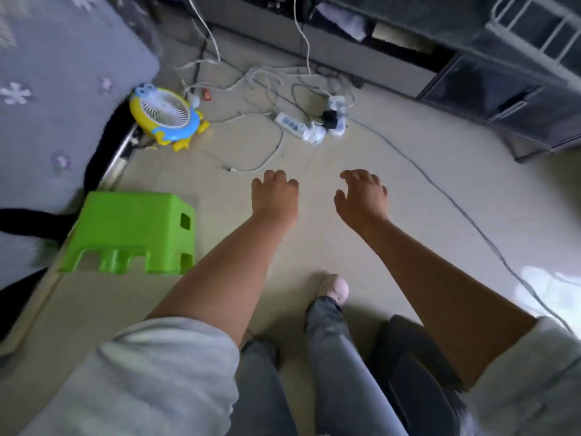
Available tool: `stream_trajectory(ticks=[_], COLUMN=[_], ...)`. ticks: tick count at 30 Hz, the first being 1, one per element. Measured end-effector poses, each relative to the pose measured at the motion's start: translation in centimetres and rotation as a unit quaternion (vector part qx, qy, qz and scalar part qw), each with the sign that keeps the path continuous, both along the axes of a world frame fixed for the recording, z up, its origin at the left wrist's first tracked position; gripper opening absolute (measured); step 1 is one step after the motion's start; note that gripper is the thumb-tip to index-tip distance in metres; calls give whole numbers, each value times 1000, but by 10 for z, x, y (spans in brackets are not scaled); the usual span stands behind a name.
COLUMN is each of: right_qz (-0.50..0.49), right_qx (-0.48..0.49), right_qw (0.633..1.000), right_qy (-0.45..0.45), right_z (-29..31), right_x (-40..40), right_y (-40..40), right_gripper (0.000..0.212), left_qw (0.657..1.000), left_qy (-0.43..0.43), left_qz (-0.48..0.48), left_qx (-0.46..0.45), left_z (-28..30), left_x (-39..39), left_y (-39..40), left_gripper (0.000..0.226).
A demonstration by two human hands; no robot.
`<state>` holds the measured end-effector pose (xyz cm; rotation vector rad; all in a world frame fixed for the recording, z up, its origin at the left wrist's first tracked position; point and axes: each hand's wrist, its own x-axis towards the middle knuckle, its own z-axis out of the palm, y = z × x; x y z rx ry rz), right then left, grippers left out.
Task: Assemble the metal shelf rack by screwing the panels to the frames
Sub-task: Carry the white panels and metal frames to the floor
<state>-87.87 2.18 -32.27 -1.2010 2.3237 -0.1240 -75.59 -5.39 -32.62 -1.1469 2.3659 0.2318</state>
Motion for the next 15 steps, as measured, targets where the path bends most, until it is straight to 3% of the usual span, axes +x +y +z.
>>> stream_trajectory(ticks=[15], right_qz=[-140], right_qx=[34], right_qw=[989], right_qy=[42], right_z=[24], right_x=[-286], right_y=[-35], right_gripper=[41], left_qw=[993], left_qy=[9], left_qz=[-114], left_qx=[-6], left_z=[11], left_x=[-275], left_y=[-72], left_gripper=[36])
